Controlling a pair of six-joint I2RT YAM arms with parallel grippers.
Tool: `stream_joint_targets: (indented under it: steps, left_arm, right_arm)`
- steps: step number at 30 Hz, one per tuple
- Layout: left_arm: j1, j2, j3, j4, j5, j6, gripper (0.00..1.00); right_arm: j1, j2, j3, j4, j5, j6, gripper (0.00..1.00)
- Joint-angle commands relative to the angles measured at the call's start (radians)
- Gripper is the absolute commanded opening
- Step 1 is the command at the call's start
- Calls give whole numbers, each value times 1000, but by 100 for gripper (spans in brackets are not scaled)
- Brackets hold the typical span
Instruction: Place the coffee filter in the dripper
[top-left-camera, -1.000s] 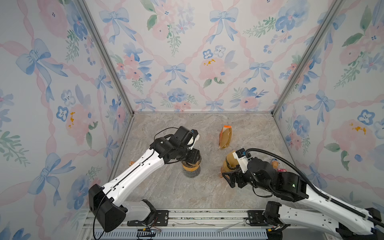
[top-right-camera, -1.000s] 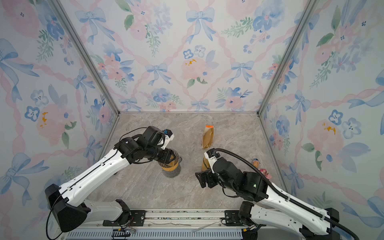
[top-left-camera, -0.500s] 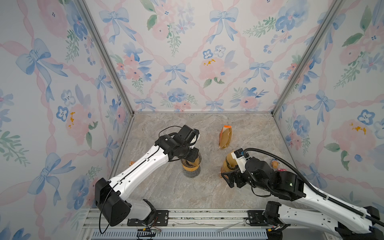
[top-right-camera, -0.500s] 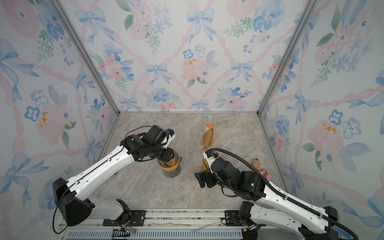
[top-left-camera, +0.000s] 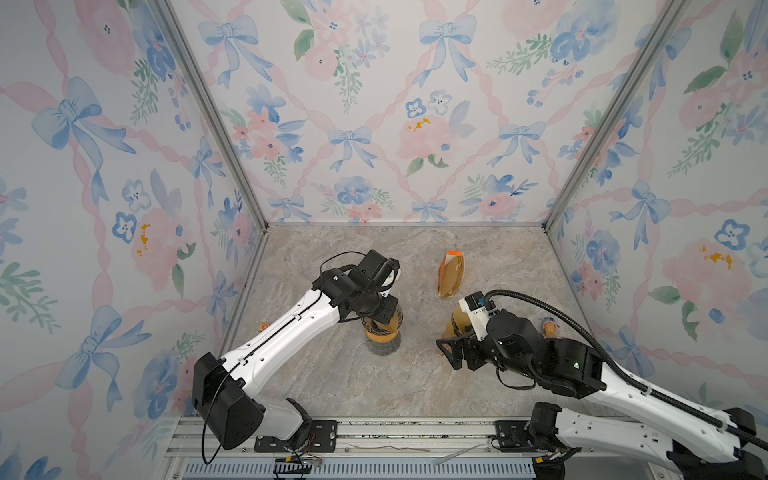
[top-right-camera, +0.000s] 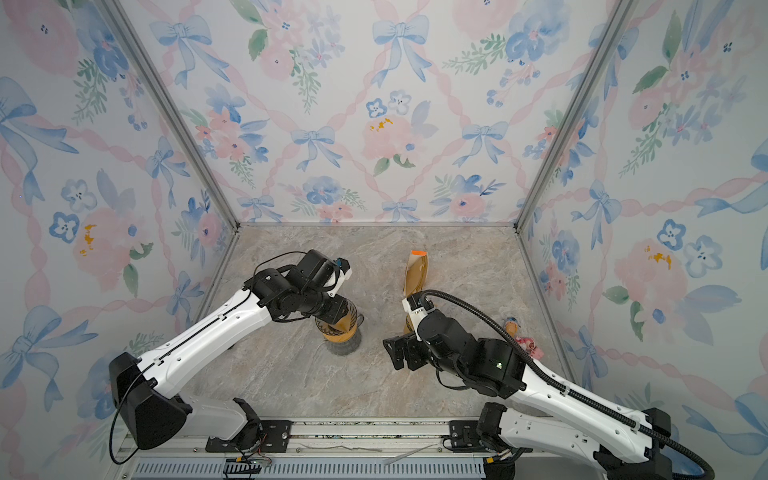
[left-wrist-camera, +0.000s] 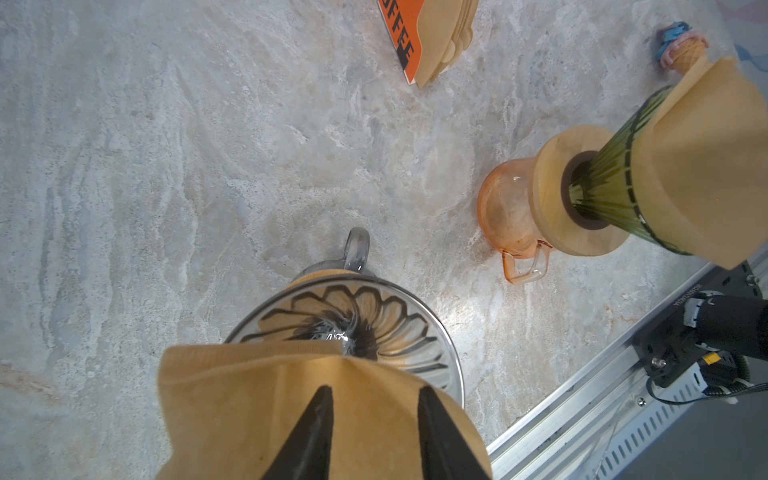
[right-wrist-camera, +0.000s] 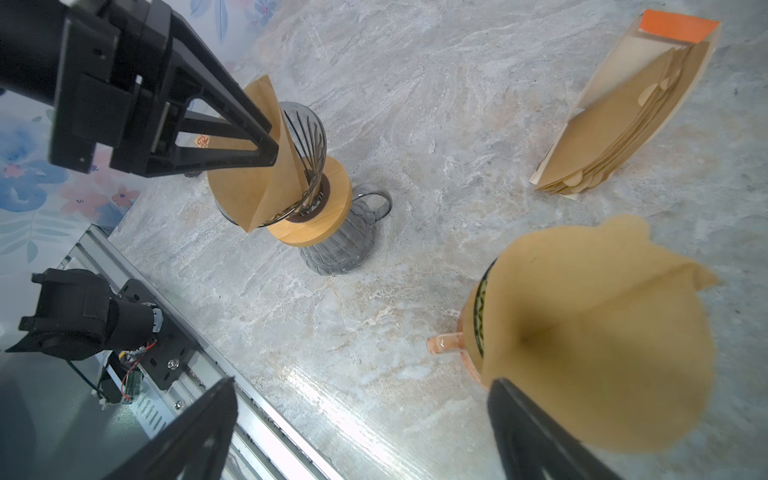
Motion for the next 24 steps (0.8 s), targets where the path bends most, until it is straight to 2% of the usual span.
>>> stream_joint_targets:
  steps: [1, 11, 24]
  left_arm:
    - [-6, 4, 24, -28, 18, 15, 37]
    - [-6, 58, 97, -76, -8, 45, 39]
    - [-6, 24, 57, -73, -27, 47, 38]
  right_arm:
    - [-6, 14, 65, 14, 11, 16, 96]
    - [-13, 75, 172, -60, 8, -62, 96]
    - [-14, 98, 155, -3, -15, -71, 96]
